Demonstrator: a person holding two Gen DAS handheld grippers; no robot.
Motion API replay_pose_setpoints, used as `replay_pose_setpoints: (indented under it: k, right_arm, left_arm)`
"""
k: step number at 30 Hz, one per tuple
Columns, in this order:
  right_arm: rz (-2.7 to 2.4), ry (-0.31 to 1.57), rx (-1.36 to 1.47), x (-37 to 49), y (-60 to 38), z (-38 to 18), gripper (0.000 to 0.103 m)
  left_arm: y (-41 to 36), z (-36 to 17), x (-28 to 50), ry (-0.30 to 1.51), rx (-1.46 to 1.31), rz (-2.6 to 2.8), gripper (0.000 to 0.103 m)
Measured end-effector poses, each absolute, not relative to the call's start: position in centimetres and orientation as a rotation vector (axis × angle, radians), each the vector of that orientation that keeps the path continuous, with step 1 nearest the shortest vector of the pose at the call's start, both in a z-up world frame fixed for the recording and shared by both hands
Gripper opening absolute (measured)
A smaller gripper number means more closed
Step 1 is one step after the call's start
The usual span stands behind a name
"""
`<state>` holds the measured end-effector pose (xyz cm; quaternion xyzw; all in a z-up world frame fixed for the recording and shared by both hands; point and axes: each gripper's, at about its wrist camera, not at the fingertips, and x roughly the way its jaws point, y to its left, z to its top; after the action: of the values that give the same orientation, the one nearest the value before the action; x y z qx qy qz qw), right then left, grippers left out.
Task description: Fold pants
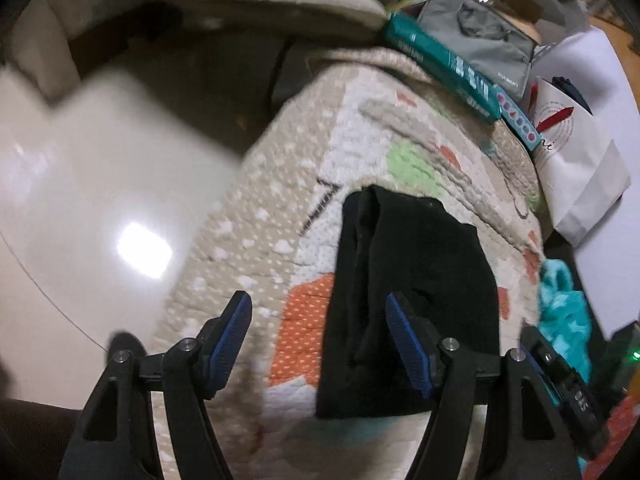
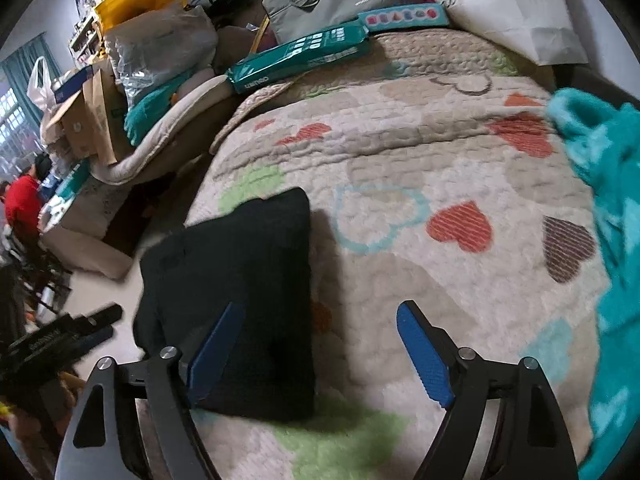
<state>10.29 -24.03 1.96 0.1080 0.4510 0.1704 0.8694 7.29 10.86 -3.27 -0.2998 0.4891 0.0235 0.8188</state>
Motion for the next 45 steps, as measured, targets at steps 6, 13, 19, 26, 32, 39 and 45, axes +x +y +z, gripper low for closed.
replay_pose_setpoints:
  k: [6, 13, 19, 26, 32, 39, 45]
  right_arm:
    - [0.441, 1.03, 0.315, 15.1, -22.6, -0.1, 0.088]
    - [0.505, 1.129, 0.467, 18.7, -21.1, -3.4, 0.089]
    - [0.597, 1.163, 0.502, 20.1, -19.5, -4.6, 0.094]
    - [0.68, 1.144, 0.393, 19.0, -17.5, -2.0, 0.051]
    - [0.717, 1.08, 0.381, 19.0, -17.4, 1.4, 0.043]
    - [0.68, 1.017, 0.354, 21.4, -18.6, 3.9, 0.043]
    - [0.616, 1.013, 0.368, 25.0, -20.5, 3.6, 0.043]
  left_arm:
    - [9.6, -5.5, 10.1, 1.119, -0.653, -0.04, 0.069]
    - [8.6, -6.3, 12.1, 1.111, -0.661, -0.136, 0.077]
    - [7.0, -6.7, 13.1, 1.105, -0.593, -0.179, 0.08]
    - [6.3, -4.8, 11.4, 1.063, -0.546, -0.206, 0.036]
    - [6.4, -2.9, 12.6, 1.043, -0.582, -0.206, 0.036]
    - [4.6, -0.5, 17.5, 1.024, -0.516, -0.205, 0.036]
    - [2.7, -1.4, 22.2, 1.041, -0.475, -0.195, 0.036]
